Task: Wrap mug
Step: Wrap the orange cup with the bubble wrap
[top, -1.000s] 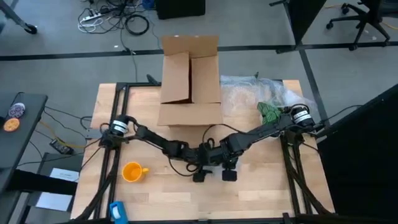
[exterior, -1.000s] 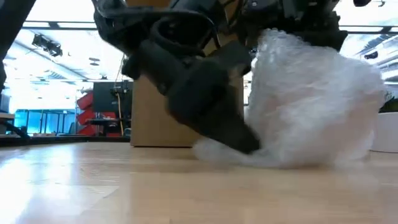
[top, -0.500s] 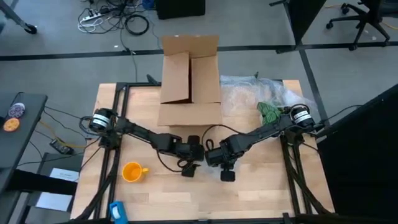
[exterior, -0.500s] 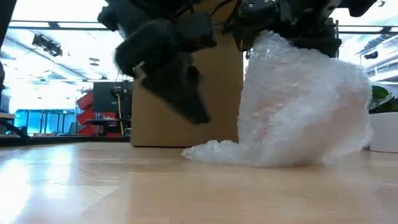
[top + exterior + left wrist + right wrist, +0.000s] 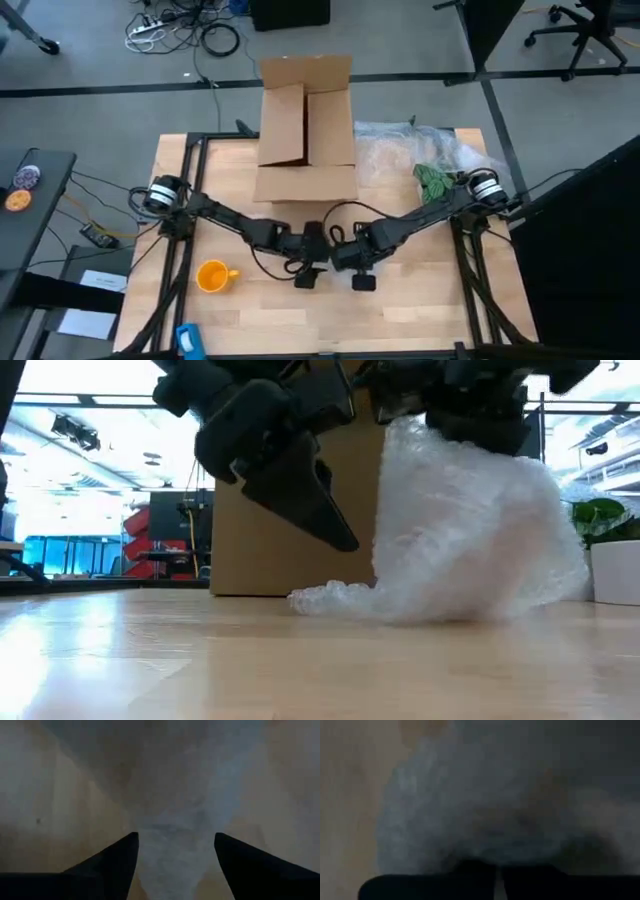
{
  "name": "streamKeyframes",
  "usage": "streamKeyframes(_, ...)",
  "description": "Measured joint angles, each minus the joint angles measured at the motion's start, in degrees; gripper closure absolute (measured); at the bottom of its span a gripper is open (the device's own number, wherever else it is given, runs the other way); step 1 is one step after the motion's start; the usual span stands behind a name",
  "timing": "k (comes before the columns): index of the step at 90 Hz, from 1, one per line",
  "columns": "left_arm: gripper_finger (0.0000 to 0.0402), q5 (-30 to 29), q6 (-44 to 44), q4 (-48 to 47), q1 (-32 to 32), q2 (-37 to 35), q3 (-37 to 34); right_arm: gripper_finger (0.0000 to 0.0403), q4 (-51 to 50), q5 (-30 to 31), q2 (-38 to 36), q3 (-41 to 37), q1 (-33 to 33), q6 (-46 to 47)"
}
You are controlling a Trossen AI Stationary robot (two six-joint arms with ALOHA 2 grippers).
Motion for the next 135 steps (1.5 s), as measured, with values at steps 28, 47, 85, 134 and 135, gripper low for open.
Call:
streamKeyframes(28,0.0154,-0.82,-0.21,-1.79,-0.06,0.00,0.00,0.0403,-8.61,-0.19,-3.01,4.02,0.66,2.64)
streamKeyframes(47,0.0154,-1.05,-0.22,-1.90,-0.04,0.00,0.00,0.0403,-8.75,4.67,-5.40,4.55,2.29,5.37)
streamKeyframes(85,0.0154,-1.63,-0.63,-6.18,-2.49,-8.48,-0.02,0.0403,18.34,0.16,0.81,-8.98,-0.23,-0.49)
streamKeyframes(134,0.0154,-3.16,1.56,8.55,-4.42,-7.84,-0.02,0.0403,11.85,2.85,-8.01,-8.03,0.18,-0.61)
streamKeyframes(135,0.0154,-3.15,1.59,8.51,-4.45,-8.02,-0.02,0.0403,11.75,2.93,-8.19,-8.03,0.18,-0.56)
